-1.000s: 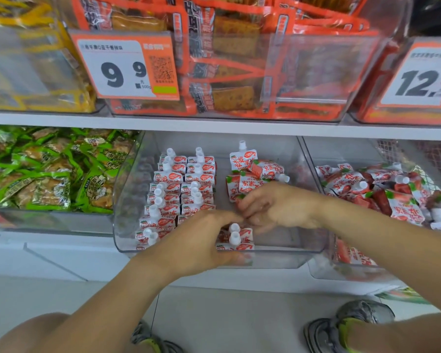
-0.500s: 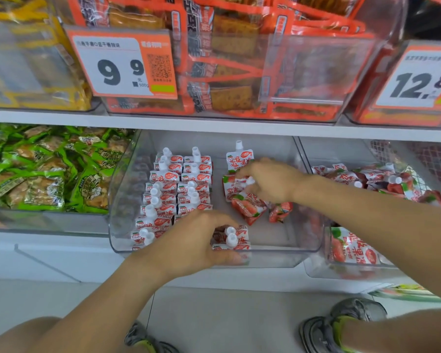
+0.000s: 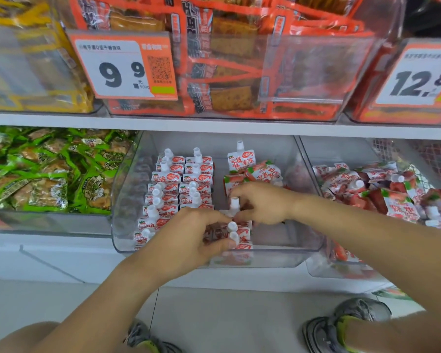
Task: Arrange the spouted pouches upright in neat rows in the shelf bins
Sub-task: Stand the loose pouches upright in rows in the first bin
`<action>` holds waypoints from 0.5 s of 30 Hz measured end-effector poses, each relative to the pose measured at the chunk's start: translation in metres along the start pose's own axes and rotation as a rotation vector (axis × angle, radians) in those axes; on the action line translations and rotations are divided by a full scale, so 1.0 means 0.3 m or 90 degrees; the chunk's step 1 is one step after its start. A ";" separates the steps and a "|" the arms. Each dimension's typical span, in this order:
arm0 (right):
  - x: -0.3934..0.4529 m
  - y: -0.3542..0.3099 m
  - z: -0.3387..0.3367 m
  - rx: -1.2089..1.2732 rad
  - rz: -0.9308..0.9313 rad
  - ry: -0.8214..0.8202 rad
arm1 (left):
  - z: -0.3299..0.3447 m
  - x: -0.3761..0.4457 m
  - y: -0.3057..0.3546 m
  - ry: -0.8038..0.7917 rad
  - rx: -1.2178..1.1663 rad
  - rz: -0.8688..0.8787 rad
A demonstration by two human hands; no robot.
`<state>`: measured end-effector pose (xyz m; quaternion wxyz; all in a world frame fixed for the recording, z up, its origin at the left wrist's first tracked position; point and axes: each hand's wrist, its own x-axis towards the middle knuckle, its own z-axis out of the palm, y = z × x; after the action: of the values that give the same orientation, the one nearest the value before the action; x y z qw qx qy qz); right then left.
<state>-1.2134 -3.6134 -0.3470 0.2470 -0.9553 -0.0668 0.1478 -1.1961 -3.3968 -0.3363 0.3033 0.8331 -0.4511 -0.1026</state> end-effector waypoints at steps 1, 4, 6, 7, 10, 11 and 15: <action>0.006 -0.001 -0.002 0.007 -0.002 -0.004 | 0.002 0.001 -0.002 0.007 0.008 0.002; 0.005 -0.016 -0.033 0.045 0.004 -0.122 | 0.008 0.012 -0.006 0.027 0.013 0.002; -0.008 -0.012 -0.071 0.117 0.033 -0.238 | 0.011 0.021 -0.002 0.014 -0.001 0.012; -0.014 -0.001 -0.092 0.122 0.044 -0.256 | 0.013 0.026 0.001 -0.006 -0.004 0.021; -0.008 0.042 -0.161 0.014 0.057 -0.132 | 0.019 0.046 0.000 -0.044 0.026 0.043; -0.003 0.057 -0.177 -0.019 0.064 -0.095 | 0.021 0.051 -0.006 -0.039 0.026 0.046; 0.017 0.078 -0.182 -0.204 0.076 -0.118 | 0.021 0.057 -0.018 -0.029 0.020 0.038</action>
<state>-1.1900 -3.6575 -0.3144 0.0751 -0.9670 -0.0552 0.2373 -1.1853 -3.4113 -0.3429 0.2832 0.8213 -0.4840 -0.1052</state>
